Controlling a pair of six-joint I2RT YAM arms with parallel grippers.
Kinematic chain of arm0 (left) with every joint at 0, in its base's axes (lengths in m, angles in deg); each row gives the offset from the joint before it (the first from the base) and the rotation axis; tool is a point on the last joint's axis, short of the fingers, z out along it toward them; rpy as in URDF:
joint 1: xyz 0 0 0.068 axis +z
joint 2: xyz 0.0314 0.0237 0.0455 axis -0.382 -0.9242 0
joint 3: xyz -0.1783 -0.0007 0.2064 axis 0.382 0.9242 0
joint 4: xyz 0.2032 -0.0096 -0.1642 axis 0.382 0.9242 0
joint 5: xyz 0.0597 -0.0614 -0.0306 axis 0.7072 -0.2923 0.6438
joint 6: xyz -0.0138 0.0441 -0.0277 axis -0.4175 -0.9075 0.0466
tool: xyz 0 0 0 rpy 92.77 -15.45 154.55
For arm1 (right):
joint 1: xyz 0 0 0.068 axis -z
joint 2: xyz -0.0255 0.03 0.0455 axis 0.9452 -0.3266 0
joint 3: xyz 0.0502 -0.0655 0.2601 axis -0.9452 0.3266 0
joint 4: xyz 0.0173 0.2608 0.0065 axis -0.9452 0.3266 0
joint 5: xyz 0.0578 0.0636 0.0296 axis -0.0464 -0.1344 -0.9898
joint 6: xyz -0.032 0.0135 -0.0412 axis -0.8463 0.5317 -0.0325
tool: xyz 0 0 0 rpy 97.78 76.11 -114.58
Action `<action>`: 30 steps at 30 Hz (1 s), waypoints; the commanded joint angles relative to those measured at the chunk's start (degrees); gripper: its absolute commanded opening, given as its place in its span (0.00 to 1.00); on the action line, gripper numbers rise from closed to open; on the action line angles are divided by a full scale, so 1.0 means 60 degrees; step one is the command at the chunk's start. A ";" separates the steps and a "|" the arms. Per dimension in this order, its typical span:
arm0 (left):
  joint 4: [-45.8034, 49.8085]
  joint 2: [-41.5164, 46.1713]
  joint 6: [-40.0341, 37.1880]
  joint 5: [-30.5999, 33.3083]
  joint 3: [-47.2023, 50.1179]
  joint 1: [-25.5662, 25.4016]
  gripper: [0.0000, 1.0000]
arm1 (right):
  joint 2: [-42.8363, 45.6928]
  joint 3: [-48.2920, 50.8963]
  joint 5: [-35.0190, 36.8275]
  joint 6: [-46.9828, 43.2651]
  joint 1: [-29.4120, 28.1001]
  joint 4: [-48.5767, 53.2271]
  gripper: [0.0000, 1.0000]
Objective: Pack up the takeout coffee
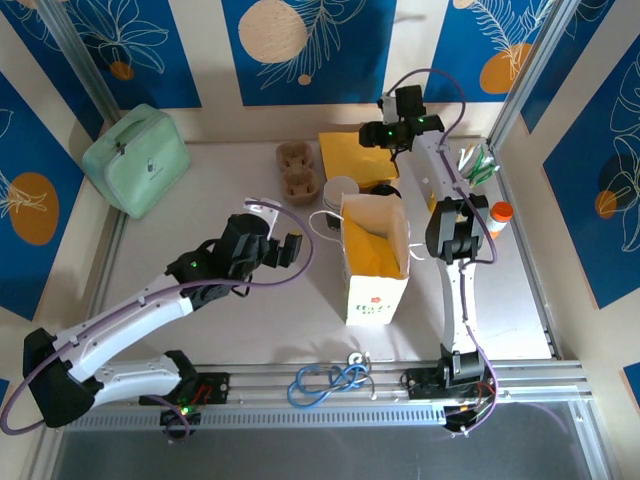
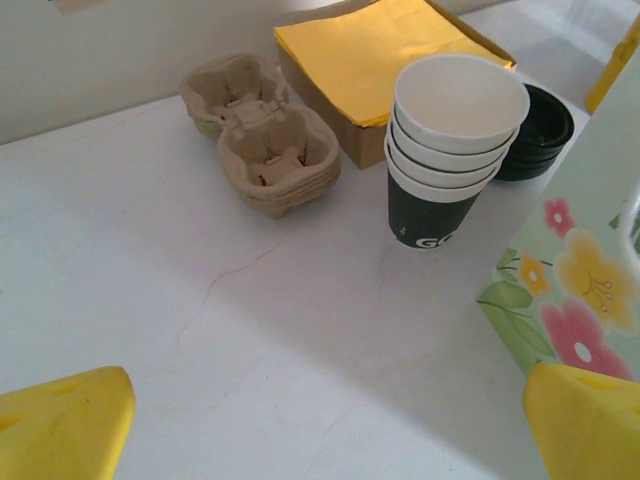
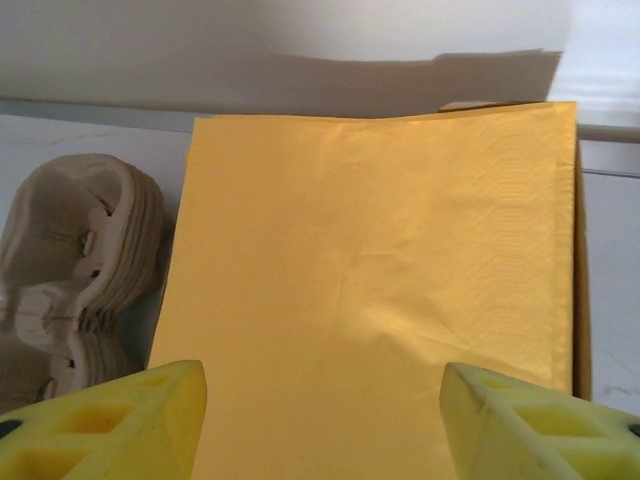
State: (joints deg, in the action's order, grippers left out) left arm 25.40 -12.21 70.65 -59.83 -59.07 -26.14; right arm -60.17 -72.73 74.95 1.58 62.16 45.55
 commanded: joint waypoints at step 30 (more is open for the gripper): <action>0.0887 -0.0655 -0.0003 0.0622 -0.1088 0.0127 0.99 | -0.2383 -0.1279 0.0712 -0.1333 -0.0279 -0.0050 0.54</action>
State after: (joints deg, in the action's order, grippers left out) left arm 29.44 -15.91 70.60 -57.40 -63.55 -26.08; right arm -73.85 -79.98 81.09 -6.64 60.68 44.39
